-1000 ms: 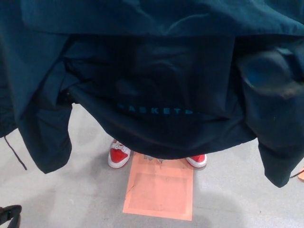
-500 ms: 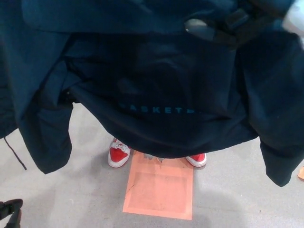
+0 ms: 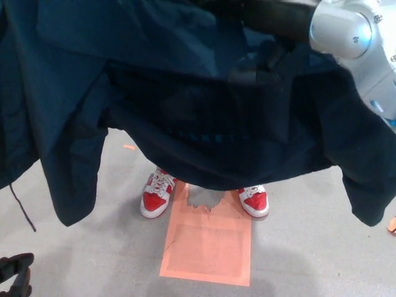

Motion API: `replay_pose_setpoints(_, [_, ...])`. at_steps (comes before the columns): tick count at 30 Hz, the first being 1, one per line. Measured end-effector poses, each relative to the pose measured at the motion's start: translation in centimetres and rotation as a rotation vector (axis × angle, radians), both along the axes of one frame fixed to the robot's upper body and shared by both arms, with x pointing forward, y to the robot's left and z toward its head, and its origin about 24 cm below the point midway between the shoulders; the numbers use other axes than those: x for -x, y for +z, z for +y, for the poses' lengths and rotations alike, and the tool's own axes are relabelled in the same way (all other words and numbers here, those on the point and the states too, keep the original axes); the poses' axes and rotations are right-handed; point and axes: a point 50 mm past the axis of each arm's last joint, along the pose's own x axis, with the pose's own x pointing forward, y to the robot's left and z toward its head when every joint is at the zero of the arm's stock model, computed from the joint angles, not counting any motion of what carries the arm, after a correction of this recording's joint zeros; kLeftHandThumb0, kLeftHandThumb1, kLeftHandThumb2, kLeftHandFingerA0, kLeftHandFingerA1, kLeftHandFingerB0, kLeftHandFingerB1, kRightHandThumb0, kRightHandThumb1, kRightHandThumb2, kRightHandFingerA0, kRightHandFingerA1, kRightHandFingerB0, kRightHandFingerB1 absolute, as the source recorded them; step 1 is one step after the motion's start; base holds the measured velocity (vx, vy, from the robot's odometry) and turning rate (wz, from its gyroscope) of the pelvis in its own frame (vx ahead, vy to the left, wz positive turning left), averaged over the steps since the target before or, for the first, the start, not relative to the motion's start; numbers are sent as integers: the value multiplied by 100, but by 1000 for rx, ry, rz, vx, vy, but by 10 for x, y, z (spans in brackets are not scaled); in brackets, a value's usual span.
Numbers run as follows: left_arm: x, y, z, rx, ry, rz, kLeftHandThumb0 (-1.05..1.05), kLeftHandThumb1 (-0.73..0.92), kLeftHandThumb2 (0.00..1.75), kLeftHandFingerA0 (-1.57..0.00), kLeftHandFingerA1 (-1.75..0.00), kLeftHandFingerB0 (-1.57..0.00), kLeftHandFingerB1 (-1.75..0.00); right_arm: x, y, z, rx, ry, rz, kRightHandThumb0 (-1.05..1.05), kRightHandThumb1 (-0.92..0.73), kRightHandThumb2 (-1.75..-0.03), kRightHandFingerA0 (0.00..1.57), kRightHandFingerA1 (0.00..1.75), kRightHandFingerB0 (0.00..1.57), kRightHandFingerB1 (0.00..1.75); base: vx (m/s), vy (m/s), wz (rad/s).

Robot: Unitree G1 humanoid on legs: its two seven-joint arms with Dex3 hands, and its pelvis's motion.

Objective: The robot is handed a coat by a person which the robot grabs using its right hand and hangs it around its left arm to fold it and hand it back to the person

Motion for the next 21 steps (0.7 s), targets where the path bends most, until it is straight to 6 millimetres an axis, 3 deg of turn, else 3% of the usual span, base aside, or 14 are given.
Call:
replay_pose_setpoints(2, [-1, 0, 0, 2, -1, -4, -71, 66, 100, -4, -39, -4, -38, 1, -2, 3, 20, 5, 28, -85, -59, -59, 64, 55, 49, 44, 0, 0, 0])
replay_pose_setpoints(3, [-1, 1, 0, 2, -1, -4, -72, 66, 101, -4, -39, -4, -37, 1, -2, 3, 23, 6, 31, -54, -52, -56, 89, 119, 82, 74, 0, 0, 0])
replay_pose_setpoints(4, [-2, 1, -1, 5, -2, -9, -72, 66, 101, -4, -39, -4, -37, 1, -4, 6, 46, 12, 49, -54, -52, -56, 89, 119, 82, 74, 0, 0, 0])
replay_pose_setpoints(6, [-5, 3, -2, 8, -6, -21, -70, 68, 102, -4, -37, -4, -37, 5, -8, 10, 81, 33, 25, -15, -55, -61, 80, 175, 59, 168, 0, 0, 0])
replay_pose_setpoints(7, [-6, 4, -2, 10, -8, -25, -70, 68, 102, -4, -37, -4, -37, 6, -11, 12, 82, 44, 7, -15, -55, -61, 80, 175, 59, 168, 0, 0, 0])
replay_pose_setpoints(8, [-7, 4, -3, 11, -10, -28, -70, 69, 102, -4, -38, -4, -38, 7, -13, 12, 77, 50, -9, -19, -46, -79, 112, 143, 86, 127, 0, 0, 0])
replay_pose_setpoints(9, [-7, 4, -3, 12, -11, -29, -69, 69, 101, -4, -38, -3, -38, 8, -15, 12, 67, 57, -32, -10, -58, -60, 73, 175, 50, 160, 0, 0, 0])
replay_pose_setpoints(10, [-8, 4, -4, 13, -13, -29, -69, 69, 101, -4, -38, -4, -39, 9, -14, 12, 56, 60, -54, -7, -61, -52, 76, 174, 65, 107, 0, 0, 0])
replay_pose_setpoints(13, [-9, 4, -6, 19, -20, -33, -69, 67, 100, -3, -38, -3, -38, 8, -9, 11, 13, 65, -131, -10, -63, -54, 75, 175, 75, 74, 0, 0, 0])
replay_pose_setpoints(14, [-9, 3, -7, 21, -23, -34, -69, 67, 100, -3, -38, -3, -38, 8, -7, 10, 2, 67, -153, -10, -63, -54, 75, 175, 75, 74, 0, 0, 0])
replay_pose_setpoints(15, [-10, 3, -8, 23, -24, -36, -69, 67, 100, -3, -39, -3, -37, 8, -5, 10, -8, 68, -175, -10, -62, -55, 76, 175, 68, 108, 0, 0, 0])
replay_pose_setpoints(16, [-11, 3, -9, 26, -27, -39, -71, 67, 99, -3, -40, -3, -39, 8, -3, 10, -18, 68, -197, -19, -48, -56, 85, 160, 87, 86, 0, 0, 0])
replay_pose_setpoints(17, [-11, 3, -10, 29, -29, -41, -72, 66, 100, -4, -41, -4, -40, 8, -3, 9, -25, 68, -214, -18, -57, -53, 80, 174, 68, 141, 0, 0, 0])
replay_pose_setpoints(21, [-15, 3, -15, 40, -42, -54, -72, 65, 100, -4, -40, -4, -39, 5, 0, 6, -69, 65, -282, -14, -61, -56, 79, 175, 62, 159, 0, 0, 0])
